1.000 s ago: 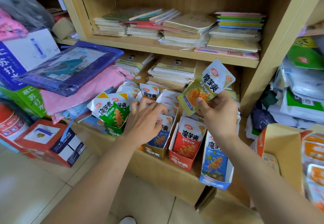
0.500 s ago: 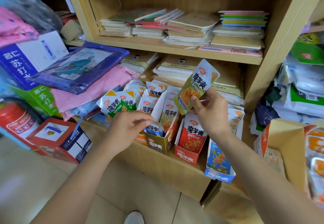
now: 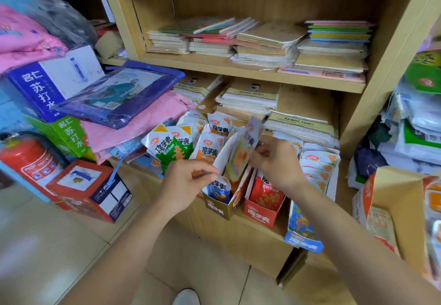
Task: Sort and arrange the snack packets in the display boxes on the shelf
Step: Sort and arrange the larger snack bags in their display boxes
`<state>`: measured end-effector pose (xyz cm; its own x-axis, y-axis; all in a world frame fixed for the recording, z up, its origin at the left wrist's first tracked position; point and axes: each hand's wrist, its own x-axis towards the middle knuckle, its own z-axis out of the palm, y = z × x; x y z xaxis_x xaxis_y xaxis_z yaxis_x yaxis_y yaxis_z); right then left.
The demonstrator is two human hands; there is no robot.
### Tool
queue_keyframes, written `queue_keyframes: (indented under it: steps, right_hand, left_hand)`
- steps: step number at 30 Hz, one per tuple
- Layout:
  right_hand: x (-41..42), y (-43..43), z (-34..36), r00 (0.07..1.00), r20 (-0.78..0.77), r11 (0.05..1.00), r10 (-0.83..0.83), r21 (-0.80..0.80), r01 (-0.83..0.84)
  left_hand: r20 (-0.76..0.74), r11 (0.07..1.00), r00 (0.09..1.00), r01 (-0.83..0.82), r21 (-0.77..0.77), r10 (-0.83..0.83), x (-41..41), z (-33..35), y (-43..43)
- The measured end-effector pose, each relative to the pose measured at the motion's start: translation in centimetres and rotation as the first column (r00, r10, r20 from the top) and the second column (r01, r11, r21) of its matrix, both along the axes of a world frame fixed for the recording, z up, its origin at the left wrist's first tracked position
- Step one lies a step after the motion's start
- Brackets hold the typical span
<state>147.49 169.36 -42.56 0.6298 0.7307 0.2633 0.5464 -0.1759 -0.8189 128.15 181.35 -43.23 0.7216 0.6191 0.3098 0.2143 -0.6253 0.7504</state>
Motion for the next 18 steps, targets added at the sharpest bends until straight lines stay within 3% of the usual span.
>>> queue_keyframes:
  steps: [5, 8, 11, 18]
  right_hand:
    - [0.1, -1.3, 1.2, 0.991, 0.101, 0.995, -0.093, 0.053, 0.088]
    - [-1.0, -2.3, 0.7, 0.954, 0.287, 0.995, 0.084, -0.068, -0.067]
    - [-2.0, -3.1, -0.4, 0.858, 0.412, 0.940, 0.306, -0.272, -0.205]
    - [-2.9, -3.4, -2.9, 0.720, 0.617, 0.932, 0.317, -0.342, -0.118]
  left_hand:
    - [0.009, 1.000, 1.000, 0.003, 0.028, -0.004, 0.0, 0.3, -0.3]
    - [0.032, 0.999, 0.999, -0.024, 0.041, 0.022, 0.2, 0.2, -0.4]
    - [0.065, 0.996, 0.995, -0.074, 0.055, 0.070, 0.5, 0.1, -0.3]
    - [0.217, 0.965, 0.948, -0.252, 0.068, 0.233, 1.0, 0.7, -0.1]
